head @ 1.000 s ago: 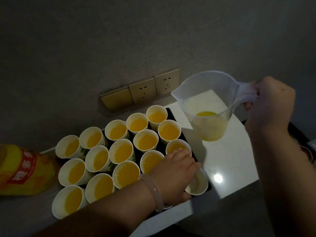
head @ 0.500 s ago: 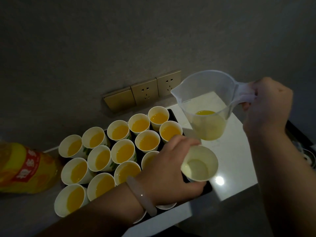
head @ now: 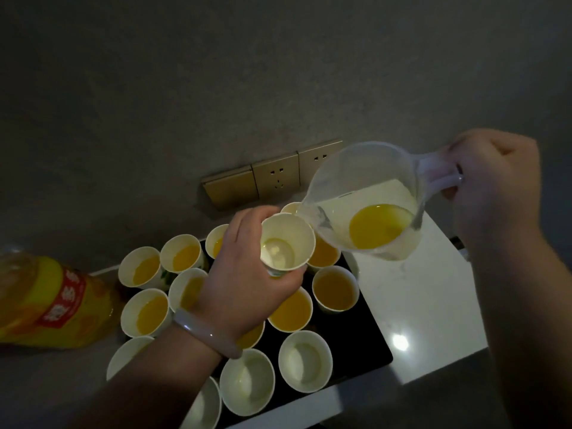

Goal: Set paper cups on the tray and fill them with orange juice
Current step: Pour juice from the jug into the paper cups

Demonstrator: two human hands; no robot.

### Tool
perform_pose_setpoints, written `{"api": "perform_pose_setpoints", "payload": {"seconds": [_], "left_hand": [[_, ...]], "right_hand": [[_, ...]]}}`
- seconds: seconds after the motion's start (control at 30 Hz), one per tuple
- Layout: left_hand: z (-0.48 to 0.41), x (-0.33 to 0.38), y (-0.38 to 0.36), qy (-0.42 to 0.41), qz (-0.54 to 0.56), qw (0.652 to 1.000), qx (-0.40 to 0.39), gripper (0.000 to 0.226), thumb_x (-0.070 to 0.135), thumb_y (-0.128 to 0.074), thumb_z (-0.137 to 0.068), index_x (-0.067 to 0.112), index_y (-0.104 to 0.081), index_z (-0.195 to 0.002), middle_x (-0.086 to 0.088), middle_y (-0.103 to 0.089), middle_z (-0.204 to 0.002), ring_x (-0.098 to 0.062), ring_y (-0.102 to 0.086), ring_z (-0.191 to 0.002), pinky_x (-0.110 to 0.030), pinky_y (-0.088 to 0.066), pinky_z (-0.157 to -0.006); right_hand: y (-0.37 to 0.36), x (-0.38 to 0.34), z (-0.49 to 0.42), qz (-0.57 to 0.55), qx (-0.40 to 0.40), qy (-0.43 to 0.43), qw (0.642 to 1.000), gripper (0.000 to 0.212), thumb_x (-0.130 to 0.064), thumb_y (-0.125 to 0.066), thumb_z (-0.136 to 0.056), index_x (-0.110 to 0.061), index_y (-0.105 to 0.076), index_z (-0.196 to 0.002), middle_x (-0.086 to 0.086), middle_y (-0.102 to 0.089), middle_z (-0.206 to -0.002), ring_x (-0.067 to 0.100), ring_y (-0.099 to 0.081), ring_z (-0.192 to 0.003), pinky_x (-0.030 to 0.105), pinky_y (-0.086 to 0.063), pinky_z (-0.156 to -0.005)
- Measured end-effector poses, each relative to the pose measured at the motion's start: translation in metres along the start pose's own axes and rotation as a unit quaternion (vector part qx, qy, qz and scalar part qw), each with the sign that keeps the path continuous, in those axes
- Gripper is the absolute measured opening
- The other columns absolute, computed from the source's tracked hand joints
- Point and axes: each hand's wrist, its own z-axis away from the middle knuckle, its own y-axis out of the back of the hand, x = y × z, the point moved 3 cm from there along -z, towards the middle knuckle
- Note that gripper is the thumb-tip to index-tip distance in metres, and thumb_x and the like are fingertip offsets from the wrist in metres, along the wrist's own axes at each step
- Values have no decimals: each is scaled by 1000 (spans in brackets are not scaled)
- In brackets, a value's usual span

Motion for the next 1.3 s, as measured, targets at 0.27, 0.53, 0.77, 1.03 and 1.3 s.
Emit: {"api": "perform_pose_setpoints", "payload": {"seconds": [0.27, 0.53, 0.77, 1.03, 1.3], "left_hand": [[2, -7, -4, 39, 11, 999, -7, 73, 33, -82, -67, 30, -42, -129, 16, -42, -119, 3, -39, -107, 5, -28, -84], [5, -9, -1, 38, 17, 999, 0, 69, 33, -82, -66, 28, -46, -125, 13, -46, -116, 3, -42, -103, 2, -31, -83], [1, -11, -3, 48, 12, 999, -4, 75, 36, -83, -67, 22, -46, -131, 12, -46, -120, 8, -39, -98, 5, -29, -79], [-5, -13, -3, 68, 35, 997, -9, 73, 35, -82, -67, 26, -47, -131, 12, -48, -121, 3, -44, -105, 1, -35, -80], [-10, -12, -4, 71, 50, 996, 2, 69, 30, -83, -66, 25, -51, -128, 9, -53, -120, -5, -51, -111, -21, -46, -88]], "right_hand": [[-23, -24, -2, 147, -85, 100, 980, 29, -10, -46, -60, 18, -52, -60, 36, -40, -52, 44, -28, -49, 36, -18, -41], [-45, -37, -3, 221, -106, 165, 955, 22, -12, -51, -60, 8, -49, -52, 25, -27, -50, 20, -25, -50, 37, -16, -43], [-61, -49, -2, 283, -150, 252, 913, 26, -22, -49, -61, -11, -30, -47, 10, -13, -56, 10, -17, -48, 28, -9, -46], [-69, -54, -3, 312, -166, 284, 892, 29, -25, -50, -61, -14, -28, -44, 3, -14, -47, 13, -18, -46, 27, -10, -45], [-79, -55, -6, 337, -171, 327, 866, 27, -29, -49, -63, -18, -32, -45, -3, -21, -41, 18, -24, -42, 24, -16, -46]]}}
